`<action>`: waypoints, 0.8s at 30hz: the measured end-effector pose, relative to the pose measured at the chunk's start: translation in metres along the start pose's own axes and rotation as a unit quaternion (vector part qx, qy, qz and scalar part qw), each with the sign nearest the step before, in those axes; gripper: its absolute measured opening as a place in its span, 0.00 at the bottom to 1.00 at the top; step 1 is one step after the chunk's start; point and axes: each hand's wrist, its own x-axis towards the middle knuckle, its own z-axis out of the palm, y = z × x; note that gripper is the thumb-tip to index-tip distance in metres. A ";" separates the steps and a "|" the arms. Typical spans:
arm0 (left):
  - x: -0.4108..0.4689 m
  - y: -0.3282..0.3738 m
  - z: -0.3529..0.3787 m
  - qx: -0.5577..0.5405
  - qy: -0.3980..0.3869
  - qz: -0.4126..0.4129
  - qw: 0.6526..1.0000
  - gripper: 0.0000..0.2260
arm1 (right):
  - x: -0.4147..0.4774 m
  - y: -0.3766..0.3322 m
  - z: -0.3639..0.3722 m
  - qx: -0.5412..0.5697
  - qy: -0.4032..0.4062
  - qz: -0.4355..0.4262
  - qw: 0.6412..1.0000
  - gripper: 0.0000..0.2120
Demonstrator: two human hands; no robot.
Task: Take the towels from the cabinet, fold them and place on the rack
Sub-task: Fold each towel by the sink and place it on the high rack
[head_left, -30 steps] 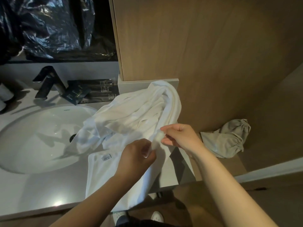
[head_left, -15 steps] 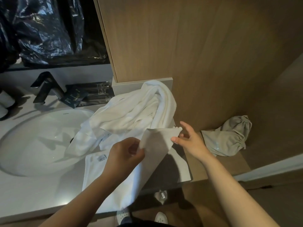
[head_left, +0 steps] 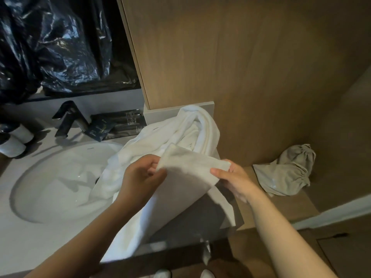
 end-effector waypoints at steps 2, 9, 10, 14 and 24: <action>0.014 0.009 -0.008 -0.026 -0.015 -0.010 1.000 0.05 | -0.014 -0.010 0.007 0.014 0.027 -0.037 0.999 0.21; 0.057 0.066 -0.026 -0.133 -0.104 0.073 0.983 0.08 | -0.087 -0.064 0.030 -0.011 0.223 -0.176 0.959 0.29; 0.061 0.074 -0.026 -0.154 -0.123 0.087 0.977 0.09 | -0.100 -0.072 0.031 -0.006 0.252 -0.197 0.947 0.26; 0.067 0.113 -0.021 -0.215 -0.211 0.153 0.941 0.09 | -0.161 -0.097 0.033 -0.031 0.386 -0.254 0.886 0.19; 0.031 0.221 0.012 -0.279 -0.301 0.323 0.853 0.13 | -0.305 -0.142 0.031 -0.112 0.564 -0.366 0.732 0.11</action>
